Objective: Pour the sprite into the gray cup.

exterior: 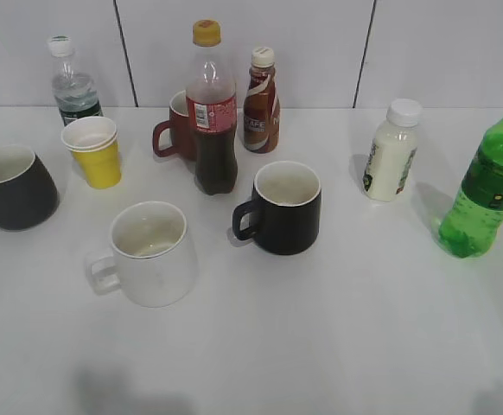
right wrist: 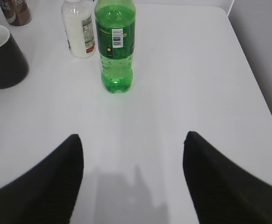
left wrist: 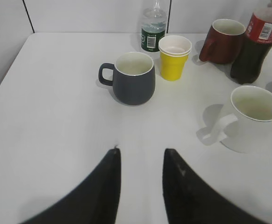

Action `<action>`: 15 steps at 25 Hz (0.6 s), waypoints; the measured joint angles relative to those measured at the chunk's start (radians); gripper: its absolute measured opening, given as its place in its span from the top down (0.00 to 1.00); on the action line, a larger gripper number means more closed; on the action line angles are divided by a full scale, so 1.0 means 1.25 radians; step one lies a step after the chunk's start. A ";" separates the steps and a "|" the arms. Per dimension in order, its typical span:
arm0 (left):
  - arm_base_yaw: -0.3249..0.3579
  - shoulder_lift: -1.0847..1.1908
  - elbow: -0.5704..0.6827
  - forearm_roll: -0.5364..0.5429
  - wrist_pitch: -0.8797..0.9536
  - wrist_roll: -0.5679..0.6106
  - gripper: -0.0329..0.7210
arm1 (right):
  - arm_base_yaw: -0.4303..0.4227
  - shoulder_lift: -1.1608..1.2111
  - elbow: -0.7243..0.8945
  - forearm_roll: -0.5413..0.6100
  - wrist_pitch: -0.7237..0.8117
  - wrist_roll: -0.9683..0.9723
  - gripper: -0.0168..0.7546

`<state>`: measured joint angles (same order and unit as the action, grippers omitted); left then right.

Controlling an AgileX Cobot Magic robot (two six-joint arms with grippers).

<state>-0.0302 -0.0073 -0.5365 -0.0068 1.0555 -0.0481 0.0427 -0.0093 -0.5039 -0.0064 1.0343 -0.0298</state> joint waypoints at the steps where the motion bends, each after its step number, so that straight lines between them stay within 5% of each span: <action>1: 0.000 0.000 0.000 0.000 0.000 0.000 0.64 | 0.000 0.000 0.000 0.000 0.000 0.000 0.33; 15: 0.000 0.000 0.000 0.000 0.000 0.000 0.64 | 0.000 0.000 0.000 0.000 0.000 0.000 0.33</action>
<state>-0.0302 -0.0073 -0.5365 -0.0068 1.0555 -0.0481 0.0427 -0.0093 -0.5039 -0.0064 1.0343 -0.0298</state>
